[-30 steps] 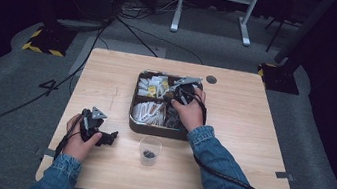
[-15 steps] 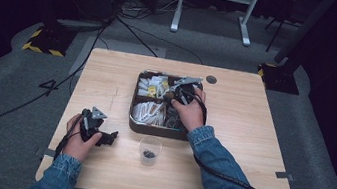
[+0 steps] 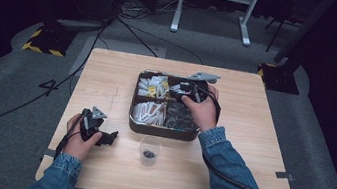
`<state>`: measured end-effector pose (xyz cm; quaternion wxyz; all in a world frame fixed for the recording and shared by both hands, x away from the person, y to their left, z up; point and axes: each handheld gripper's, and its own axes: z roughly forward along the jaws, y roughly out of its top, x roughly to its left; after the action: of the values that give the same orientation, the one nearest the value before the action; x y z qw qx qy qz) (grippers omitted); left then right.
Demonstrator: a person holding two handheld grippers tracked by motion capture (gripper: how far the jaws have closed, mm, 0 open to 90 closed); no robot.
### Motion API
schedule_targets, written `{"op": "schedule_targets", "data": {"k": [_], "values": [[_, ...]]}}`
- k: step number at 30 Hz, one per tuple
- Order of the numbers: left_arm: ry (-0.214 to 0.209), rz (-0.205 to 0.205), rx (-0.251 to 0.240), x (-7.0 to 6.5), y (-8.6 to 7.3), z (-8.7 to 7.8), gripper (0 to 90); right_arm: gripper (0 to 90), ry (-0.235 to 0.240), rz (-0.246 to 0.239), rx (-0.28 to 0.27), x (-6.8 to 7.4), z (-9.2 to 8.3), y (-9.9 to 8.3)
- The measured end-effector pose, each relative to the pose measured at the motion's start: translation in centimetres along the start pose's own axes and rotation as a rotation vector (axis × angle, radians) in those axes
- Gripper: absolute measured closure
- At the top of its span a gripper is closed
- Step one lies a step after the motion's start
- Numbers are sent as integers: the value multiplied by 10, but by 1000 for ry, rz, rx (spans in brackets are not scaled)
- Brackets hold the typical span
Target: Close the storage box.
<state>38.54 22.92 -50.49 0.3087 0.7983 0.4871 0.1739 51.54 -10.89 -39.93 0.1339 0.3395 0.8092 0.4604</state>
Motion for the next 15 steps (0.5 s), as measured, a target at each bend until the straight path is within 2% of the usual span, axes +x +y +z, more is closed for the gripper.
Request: {"op": "schedule_targets", "data": {"k": [8,15], "values": [[2,-2,-1,0,0,0,2,407,-4,6,-51,-11,-43,1],[1,-2,-1,0,0,0,2,394,-17,30,-77,-25,-77,-10]]}}
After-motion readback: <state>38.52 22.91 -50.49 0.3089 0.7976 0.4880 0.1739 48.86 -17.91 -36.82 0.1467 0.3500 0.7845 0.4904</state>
